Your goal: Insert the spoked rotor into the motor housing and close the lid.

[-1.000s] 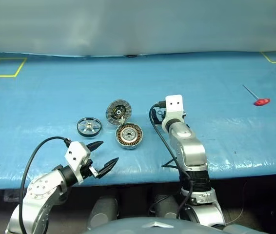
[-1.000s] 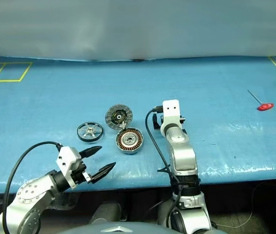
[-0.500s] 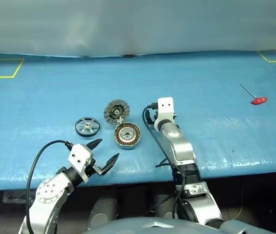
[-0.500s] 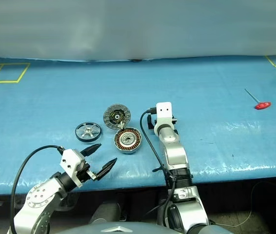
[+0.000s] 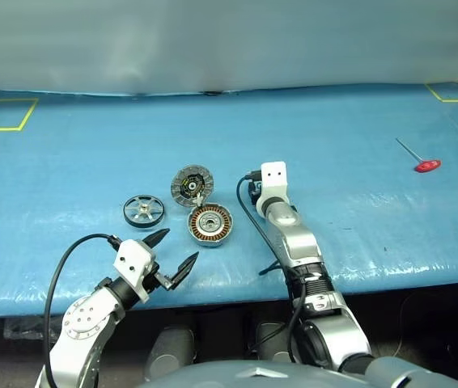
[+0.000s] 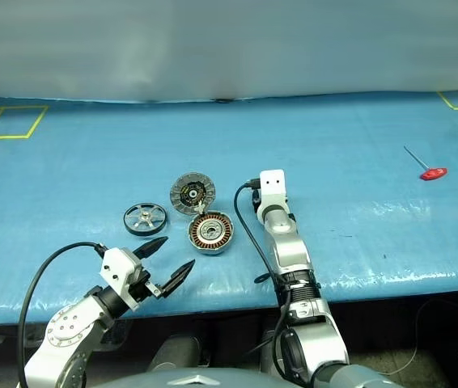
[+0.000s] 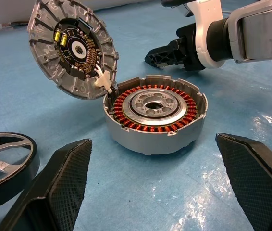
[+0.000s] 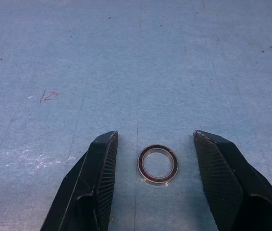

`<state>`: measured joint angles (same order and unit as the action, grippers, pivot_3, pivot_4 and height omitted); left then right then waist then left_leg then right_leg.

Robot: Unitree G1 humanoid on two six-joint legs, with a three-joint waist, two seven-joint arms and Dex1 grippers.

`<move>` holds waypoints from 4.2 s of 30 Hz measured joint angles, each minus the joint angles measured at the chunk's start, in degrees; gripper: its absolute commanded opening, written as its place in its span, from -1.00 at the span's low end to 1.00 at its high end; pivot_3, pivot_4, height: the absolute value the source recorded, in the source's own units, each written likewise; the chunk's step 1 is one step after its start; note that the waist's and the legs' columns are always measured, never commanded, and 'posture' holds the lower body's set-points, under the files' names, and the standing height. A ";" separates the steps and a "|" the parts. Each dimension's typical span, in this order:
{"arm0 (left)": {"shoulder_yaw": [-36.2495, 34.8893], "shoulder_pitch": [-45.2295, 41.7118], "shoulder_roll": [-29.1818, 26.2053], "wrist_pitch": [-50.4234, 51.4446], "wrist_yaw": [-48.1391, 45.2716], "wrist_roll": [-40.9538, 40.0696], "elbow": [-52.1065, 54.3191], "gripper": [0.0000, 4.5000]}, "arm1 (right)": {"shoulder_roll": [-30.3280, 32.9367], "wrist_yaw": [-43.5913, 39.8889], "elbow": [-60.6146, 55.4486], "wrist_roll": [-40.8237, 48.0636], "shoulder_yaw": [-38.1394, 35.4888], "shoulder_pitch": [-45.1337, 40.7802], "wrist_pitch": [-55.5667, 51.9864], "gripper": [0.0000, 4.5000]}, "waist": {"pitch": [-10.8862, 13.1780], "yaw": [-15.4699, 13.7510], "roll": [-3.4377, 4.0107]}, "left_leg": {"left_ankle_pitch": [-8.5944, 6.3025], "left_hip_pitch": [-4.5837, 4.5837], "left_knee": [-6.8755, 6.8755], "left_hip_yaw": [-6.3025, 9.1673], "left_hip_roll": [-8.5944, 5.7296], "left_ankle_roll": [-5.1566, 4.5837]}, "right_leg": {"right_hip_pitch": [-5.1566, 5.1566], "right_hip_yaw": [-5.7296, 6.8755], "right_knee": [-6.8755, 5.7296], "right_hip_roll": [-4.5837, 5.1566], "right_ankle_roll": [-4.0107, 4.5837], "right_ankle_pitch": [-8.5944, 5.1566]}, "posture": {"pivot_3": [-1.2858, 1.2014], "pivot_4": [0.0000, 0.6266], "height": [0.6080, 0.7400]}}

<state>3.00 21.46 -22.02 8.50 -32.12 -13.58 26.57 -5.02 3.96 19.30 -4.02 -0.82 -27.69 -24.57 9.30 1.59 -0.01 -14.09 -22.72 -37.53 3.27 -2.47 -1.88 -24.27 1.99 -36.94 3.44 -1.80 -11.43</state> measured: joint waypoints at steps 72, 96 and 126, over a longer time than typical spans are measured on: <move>-0.47 0.78 -0.59 -0.68 0.78 -0.02 -0.95 1.00 | 9.25 -23.59 -33.17 6.44 24.17 15.04 -15.52 -0.70 | -0.02 -0.62 -0.06 | -0.02 0.00 -0.07 0.02 0.08 -0.01 | -0.12 0.04 0.08 0.09 -0.18 -0.20 | 0.03 -0.52 1.00; -0.47 1.09 -0.64 -0.65 0.69 -0.04 -0.95 1.00 | 9.57 -23.83 -33.69 6.90 24.13 15.11 -16.10 0.18 | -0.03 -0.80 -0.07 | -0.02 0.01 -0.07 0.01 0.08 -0.01 | -0.11 0.03 0.08 0.08 -0.17 -0.20 | 0.03 -0.52 1.00; -0.35 0.68 -0.68 -0.58 0.81 -0.01 -0.96 1.00 | 11.11 -23.01 -37.83 10.91 25.00 13.05 -23.43 -0.99 | -0.02 -0.85 -0.07 | -0.02 -0.02 -0.08 0.02 0.08 -0.02 | -0.13 0.05 0.10 0.11 -0.16 -0.21 | 0.03 -0.52 1.00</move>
<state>2.66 22.14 -22.71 7.92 -31.31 -13.59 25.60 6.09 -19.05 -18.54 6.90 24.18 -14.64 -48.00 9.28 0.75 -0.08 -14.11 -22.74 -37.61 3.30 -2.39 -1.89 -24.40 2.04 -36.84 3.55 -1.97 -11.64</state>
